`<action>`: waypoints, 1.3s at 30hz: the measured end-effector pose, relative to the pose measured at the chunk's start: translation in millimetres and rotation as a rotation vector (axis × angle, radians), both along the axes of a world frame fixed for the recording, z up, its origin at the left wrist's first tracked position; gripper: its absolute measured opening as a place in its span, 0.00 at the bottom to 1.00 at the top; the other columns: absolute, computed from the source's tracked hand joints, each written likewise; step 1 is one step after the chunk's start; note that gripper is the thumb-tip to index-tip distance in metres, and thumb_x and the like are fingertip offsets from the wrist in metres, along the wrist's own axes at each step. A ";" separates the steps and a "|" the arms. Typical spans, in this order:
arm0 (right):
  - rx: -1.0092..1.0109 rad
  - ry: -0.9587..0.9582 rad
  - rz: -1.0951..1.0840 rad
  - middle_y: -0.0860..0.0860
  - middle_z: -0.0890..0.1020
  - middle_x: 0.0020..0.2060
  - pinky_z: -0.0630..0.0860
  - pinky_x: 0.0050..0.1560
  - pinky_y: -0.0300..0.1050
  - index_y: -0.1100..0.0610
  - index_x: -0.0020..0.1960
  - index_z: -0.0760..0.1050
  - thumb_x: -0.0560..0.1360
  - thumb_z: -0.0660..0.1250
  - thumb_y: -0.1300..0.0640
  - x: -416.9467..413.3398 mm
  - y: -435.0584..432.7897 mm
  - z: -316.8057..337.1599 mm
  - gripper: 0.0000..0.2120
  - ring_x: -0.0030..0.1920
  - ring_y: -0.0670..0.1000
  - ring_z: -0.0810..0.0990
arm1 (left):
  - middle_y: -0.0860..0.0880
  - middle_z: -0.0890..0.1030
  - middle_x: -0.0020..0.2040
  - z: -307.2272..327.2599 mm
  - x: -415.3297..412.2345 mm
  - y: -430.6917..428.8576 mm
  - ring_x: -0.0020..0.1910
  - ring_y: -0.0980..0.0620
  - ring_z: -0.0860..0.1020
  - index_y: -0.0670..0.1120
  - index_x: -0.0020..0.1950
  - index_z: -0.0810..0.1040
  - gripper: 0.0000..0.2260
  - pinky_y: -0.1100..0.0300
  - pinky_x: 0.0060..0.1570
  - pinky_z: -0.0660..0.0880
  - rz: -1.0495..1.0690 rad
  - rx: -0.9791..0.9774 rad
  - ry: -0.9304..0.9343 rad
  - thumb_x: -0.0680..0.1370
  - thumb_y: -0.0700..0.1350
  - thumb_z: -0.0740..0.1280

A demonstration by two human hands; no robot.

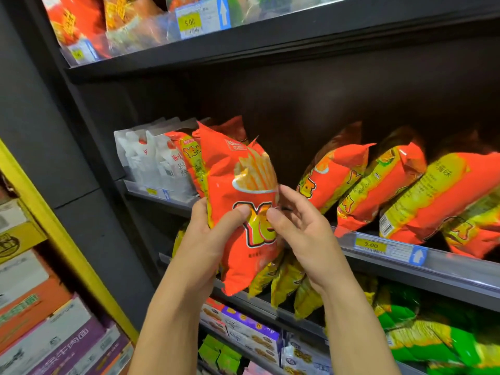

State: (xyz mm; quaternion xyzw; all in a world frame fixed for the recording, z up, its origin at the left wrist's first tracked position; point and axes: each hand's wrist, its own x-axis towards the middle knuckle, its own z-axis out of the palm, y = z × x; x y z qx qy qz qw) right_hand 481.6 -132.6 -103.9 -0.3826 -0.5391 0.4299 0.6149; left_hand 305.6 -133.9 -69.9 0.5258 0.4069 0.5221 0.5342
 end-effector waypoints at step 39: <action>0.133 -1.921 -0.667 0.54 0.62 0.81 0.67 0.69 0.61 0.44 0.81 0.60 0.76 0.68 0.32 79.1 6.7 119.7 0.39 0.77 0.62 0.63 | 0.55 0.82 0.59 7.5 48.3 102.9 0.58 0.54 0.83 0.55 0.66 0.74 0.26 0.50 0.55 0.83 0.416 0.311 0.146 0.73 0.55 0.80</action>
